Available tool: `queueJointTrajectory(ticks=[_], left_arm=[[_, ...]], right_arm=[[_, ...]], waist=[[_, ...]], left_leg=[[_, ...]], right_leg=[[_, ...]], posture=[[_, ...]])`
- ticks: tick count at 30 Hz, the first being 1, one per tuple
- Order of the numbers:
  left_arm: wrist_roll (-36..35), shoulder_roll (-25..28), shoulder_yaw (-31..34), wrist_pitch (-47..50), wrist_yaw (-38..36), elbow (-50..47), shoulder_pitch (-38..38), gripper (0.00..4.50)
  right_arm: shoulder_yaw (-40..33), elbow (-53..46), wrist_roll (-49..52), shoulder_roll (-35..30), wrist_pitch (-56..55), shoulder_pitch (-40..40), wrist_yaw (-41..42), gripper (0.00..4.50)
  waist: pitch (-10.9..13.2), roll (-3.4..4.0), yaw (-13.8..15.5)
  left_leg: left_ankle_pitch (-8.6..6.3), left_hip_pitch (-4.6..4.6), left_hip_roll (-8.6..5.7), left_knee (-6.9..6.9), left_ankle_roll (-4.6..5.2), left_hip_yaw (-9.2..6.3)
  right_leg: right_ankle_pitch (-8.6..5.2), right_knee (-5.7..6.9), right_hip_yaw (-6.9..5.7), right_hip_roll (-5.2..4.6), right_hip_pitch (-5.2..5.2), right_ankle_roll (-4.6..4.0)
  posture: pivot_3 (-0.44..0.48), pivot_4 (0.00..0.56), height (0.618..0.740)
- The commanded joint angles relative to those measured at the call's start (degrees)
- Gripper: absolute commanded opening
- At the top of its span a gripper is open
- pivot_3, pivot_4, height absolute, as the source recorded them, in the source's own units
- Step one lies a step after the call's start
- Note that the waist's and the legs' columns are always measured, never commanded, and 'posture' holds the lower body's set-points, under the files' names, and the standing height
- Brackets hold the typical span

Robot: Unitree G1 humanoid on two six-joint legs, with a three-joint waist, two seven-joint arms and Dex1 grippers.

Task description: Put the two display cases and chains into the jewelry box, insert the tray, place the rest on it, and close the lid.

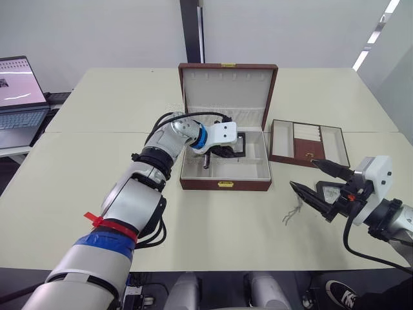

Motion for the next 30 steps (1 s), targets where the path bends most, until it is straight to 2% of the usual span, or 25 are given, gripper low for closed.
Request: queueJointTrajectory(ticks=[1,11,15,17,27,30], left_arm=[[0.74,-0.25,0.73,-0.94,0.51,0.42,-2.23,0.01],[0.98,-0.49,1.35,-0.75,0.83,1.24,-2.35,0.01],[0.45,-0.52,1.99,-0.63,1.05,1.24,-2.68,1.03],[-0.12,-0.61,2.48,-0.33,0.40,1.06,-2.79,1.71],[-0.78,-0.75,4.69,0.43,-1.13,0.61,-3.19,4.48],[-2.88,-0.34,6.74,1.85,-3.63,-0.64,-3.11,4.48]], right_arm=[[-1.36,-1.91,0.90,0.11,-0.48,-0.29,-0.26,4.50],[-1.25,-1.67,0.88,0.10,-0.50,-0.47,-0.17,4.50],[-1.06,-1.47,0.73,0.12,-0.60,-0.71,-0.07,4.50],[-0.98,-1.43,0.64,0.11,-0.68,-0.72,0.04,4.50],[-0.88,-1.01,0.54,-0.07,-0.79,-1.10,0.51,4.50],[-1.01,-0.86,0.66,-0.28,-0.90,-1.24,0.99,4.50]], waist=[[0.00,0.00,-0.01],[0.00,0.00,-0.02],[0.00,0.00,-0.01],[0.00,0.00,-0.02],[0.00,0.00,-0.02],[0.00,0.00,-0.03]], left_leg=[[0.00,0.00,0.00,0.00,0.00,0.00],[0.00,0.01,0.00,0.00,0.00,0.00],[0.00,0.00,0.00,0.00,0.00,0.00],[0.00,0.00,0.00,0.00,0.00,0.00],[0.00,0.01,0.00,0.01,0.00,0.00],[0.00,0.01,0.00,0.01,0.00,0.01]], right_leg=[[0.00,0.00,0.00,0.00,0.00,0.00],[0.00,0.02,0.00,0.00,0.00,0.00],[0.00,0.02,0.00,0.00,0.00,0.00],[0.00,0.02,0.00,0.00,0.00,0.00],[0.00,0.03,0.00,0.00,0.00,0.00],[0.00,0.04,0.00,0.00,0.00,0.00]], posture=[[0.000,0.150,0.740],[0.000,0.150,0.740],[0.000,0.150,0.740],[0.000,0.150,0.740],[0.000,0.150,0.740],[0.000,0.150,0.740]])
